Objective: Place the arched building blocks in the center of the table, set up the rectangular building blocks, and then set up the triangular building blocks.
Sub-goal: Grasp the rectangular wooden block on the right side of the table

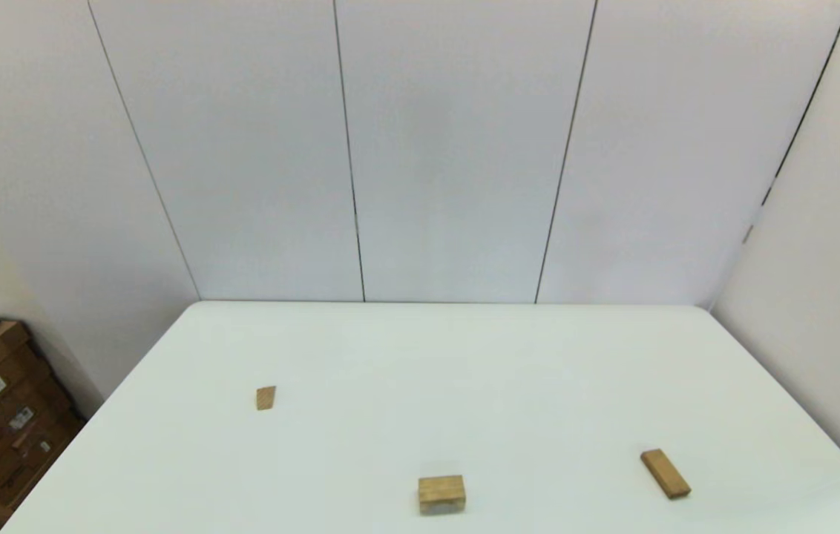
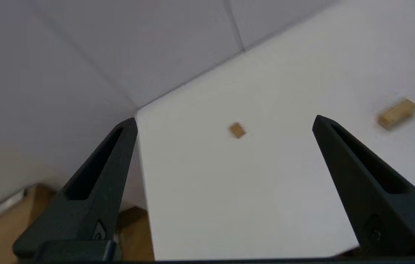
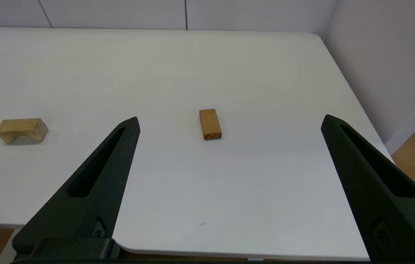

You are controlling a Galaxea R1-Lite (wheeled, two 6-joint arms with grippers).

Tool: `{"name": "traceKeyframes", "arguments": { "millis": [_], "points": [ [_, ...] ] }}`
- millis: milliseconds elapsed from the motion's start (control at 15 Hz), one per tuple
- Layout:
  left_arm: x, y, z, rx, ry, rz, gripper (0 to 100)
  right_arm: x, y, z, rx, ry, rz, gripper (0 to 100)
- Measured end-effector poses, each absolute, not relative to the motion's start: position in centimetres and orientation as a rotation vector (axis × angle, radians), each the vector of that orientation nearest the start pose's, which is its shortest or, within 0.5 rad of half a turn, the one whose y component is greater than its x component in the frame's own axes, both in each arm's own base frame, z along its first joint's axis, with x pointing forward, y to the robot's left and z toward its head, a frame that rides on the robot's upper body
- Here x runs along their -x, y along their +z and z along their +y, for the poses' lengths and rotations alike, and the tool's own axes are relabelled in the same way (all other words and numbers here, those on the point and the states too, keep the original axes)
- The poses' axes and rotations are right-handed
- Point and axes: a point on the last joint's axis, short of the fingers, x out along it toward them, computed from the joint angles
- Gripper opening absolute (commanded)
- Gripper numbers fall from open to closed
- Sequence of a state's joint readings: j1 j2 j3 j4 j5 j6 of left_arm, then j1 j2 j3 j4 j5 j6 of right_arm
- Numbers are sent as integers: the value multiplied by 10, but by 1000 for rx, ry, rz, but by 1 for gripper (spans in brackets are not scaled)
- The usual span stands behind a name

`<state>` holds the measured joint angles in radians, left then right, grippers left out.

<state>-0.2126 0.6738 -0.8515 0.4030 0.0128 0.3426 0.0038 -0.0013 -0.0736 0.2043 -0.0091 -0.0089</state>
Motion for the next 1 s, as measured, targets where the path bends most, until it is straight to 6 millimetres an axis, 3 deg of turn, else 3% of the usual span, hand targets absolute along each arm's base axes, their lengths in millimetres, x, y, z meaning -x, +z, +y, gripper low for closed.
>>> {"name": "traceKeyframes", "arguments": {
  "millis": [200, 467, 800, 1000],
  "points": [
    [12, 253, 1, -295, -58, 135, 100, 30, 76, 0, 10, -5, 124, 100],
    [39, 202, 1, -280, 14, 128, 100, 30, 76, 0, 10, -5, 125, 100],
    [55, 145, 0, -262, 13, 98, 100, 30, 76, 0, 10, -4, 125, 100],
    [51, 114, 0, -171, -1, 132, 100, 30, 76, 0, 10, -4, 125, 100]
  ]
}}
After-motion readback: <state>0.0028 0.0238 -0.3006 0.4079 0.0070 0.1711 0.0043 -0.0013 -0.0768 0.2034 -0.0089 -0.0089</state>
